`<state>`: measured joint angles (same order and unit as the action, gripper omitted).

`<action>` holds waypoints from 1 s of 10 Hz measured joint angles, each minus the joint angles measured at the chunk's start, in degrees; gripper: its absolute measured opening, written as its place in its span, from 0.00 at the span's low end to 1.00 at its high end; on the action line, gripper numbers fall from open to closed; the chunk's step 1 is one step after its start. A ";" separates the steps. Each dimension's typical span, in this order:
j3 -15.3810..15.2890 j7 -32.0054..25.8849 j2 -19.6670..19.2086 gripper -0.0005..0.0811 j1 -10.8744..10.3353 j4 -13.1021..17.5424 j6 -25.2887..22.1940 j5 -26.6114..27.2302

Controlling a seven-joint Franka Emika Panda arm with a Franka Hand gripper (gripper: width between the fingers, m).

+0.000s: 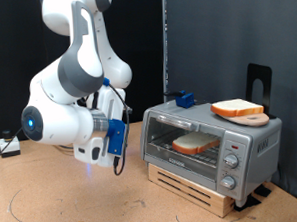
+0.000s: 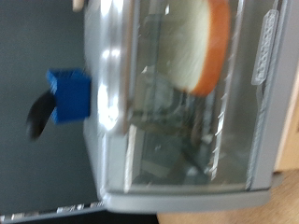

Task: Make a piece of toast with the oven

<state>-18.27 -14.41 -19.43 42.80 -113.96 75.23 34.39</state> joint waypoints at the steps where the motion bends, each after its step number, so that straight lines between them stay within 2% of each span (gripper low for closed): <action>1: -0.02 1.27 -1.31 0.99 -0.40 1.47 0.42 0.05; 2: -0.02 1.12 -1.31 0.99 -0.38 1.38 0.37 0.04; 3: -0.29 -1.47 -1.37 0.99 -0.37 1.06 3.52 3.26; 4: -1.03 -4.82 -1.72 0.99 -0.42 0.76 8.50 8.75; 5: -1.79 -6.59 -2.39 0.99 -0.52 0.90 11.45 12.98; 6: -2.44 -6.52 -3.78 0.99 -0.78 2.07 11.86 14.98; 8: -2.94 -0.26 -8.59 0.99 -2.35 7.00 8.19 14.60; 10: -3.00 4.74 -13.48 0.99 -4.56 11.43 7.56 14.00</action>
<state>-21.27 -9.67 -32.92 38.24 -102.53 82.78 48.39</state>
